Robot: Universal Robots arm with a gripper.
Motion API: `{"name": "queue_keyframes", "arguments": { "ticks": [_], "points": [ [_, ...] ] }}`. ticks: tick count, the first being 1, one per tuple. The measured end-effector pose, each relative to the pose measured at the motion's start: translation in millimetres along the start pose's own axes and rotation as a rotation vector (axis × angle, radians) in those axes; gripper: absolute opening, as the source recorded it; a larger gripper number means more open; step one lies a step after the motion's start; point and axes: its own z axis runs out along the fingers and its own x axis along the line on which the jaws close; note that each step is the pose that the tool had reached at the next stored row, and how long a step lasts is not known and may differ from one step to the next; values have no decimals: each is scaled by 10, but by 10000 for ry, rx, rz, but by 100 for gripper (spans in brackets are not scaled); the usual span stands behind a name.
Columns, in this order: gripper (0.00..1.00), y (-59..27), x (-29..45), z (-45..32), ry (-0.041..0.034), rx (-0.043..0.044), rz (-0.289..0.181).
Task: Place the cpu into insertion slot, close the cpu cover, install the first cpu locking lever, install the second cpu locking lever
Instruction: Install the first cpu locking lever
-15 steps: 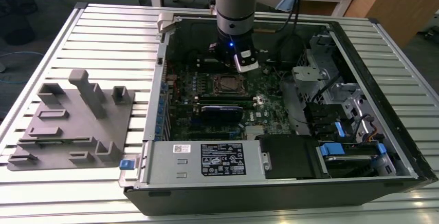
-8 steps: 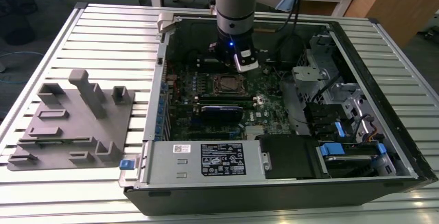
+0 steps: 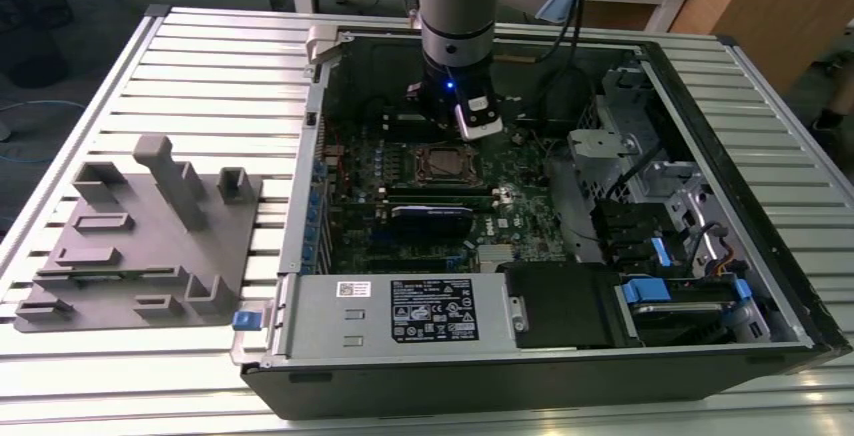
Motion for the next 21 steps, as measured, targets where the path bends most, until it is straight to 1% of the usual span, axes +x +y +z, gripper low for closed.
{"name": "queue_keyframes", "arguments": {
  "ticks": [6,13,17,18,21],
  "points": [
    [10,7,0,1,-13,3,53],
    [10,34,2,8,-37,10,154],
    [10,39,-14,11,-49,22,185],
    [10,40,-16,12,-58,51,185],
    [10,39,-19,16,-97,189,169]
  ]
}}
